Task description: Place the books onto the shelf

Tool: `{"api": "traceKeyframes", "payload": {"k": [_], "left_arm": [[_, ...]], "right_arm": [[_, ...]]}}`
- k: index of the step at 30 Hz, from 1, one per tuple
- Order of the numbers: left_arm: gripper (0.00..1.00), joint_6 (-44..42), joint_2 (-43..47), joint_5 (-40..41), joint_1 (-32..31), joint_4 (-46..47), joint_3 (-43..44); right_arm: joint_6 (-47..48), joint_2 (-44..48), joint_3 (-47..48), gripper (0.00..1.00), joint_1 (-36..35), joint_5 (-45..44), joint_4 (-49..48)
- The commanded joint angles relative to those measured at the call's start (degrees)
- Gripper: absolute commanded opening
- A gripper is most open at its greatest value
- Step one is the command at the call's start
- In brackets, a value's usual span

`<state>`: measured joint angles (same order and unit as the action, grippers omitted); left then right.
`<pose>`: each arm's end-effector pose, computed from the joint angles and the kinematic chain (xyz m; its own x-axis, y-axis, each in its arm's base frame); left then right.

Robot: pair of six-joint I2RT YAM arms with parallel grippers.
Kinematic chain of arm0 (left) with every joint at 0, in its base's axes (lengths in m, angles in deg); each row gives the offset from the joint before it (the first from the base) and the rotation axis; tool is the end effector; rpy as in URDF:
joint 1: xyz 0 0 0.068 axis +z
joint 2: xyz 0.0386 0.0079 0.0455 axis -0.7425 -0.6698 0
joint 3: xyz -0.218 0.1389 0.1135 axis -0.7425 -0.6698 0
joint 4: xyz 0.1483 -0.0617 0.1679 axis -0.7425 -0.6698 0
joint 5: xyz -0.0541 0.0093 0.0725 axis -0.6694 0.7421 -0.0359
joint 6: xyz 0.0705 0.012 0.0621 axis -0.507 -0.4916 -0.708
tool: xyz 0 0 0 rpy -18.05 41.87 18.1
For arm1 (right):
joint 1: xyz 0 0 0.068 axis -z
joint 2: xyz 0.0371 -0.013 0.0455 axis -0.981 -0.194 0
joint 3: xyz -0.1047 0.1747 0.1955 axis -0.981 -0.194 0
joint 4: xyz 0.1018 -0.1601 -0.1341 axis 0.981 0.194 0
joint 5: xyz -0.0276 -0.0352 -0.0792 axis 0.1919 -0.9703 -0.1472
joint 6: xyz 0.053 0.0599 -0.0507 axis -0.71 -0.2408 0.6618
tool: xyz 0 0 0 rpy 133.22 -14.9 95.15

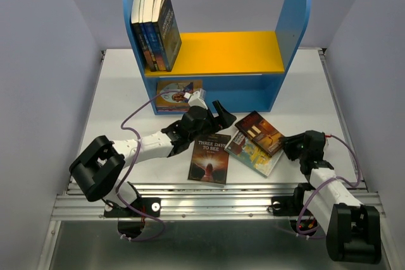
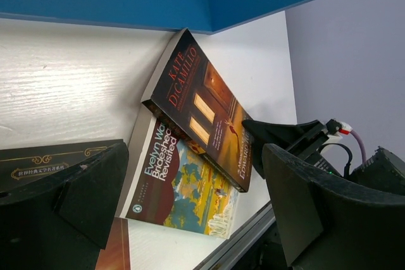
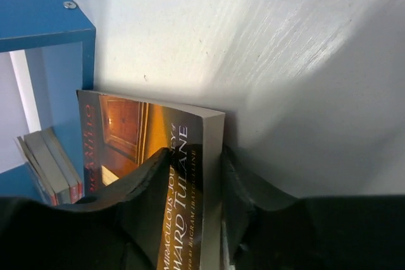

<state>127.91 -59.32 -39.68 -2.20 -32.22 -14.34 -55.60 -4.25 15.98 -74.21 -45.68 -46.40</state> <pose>0.2283 -0.2615 0.2556 -0.6631 -0.4639 -0.5875 0.2915 0.5628 -0.7734 0.1651 -0.0099 0.1240 -0.2349 0.9224 -0.3065 0.6029 0.3856 0.6985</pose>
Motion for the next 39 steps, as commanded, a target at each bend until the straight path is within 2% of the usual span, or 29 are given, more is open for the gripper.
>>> {"api": "traceKeyframes", "payload": {"k": [1, 8, 13, 16, 17, 23, 29, 35, 39], "left_arm": [[0.99, -0.01, 2.33, 0.76, -0.21, 2.28, -0.81], [0.99, 0.17, 3.48, 0.76, -0.21, 2.28, -1.95], [0.99, 0.17, 5.41, 0.59, -0.21, 2.28, -2.92], [0.99, 0.17, 6.55, 0.41, -0.21, 2.28, -3.54], [0.99, 0.08, 7.25, 0.24, -0.21, 2.28, -3.89], [0.99, 0.25, 9.89, -0.38, -0.30, 2.28, -5.21], [0.99, 0.08, 13.14, -2.05, -0.30, 2.28, -7.05], [0.99, 0.95, 16.22, -4.24, -0.30, 2.54, -9.16], [0.99, 1.04, 18.76, -4.95, -0.21, 3.16, -11.27]], "right_arm": [[1.14, -1.07, -2.45, 0.40, 0.23, 0.04, 4.23], [2.02, 0.25, -1.92, 0.19, 0.76, 0.66, 4.49], [2.46, 1.74, -0.78, 0.15, 0.76, 1.36, 5.54], [3.95, 2.97, 1.41, 0.09, 0.76, 1.54, 8.43], [4.83, 4.37, 2.81, 0.01, 0.76, 1.19, 10.71], [6.41, 12.55, 6.60, 0.01, 0.76, -0.05, 18.72], [6.24, 19.23, 7.48, 0.01, 0.76, 9.52, 18.82], [6.86, 27.93, 12.75, 0.01, 0.76, 14.00, 18.73], [7.56, 27.41, 14.43, 0.01, 0.76, 19.37, 18.20]]}}
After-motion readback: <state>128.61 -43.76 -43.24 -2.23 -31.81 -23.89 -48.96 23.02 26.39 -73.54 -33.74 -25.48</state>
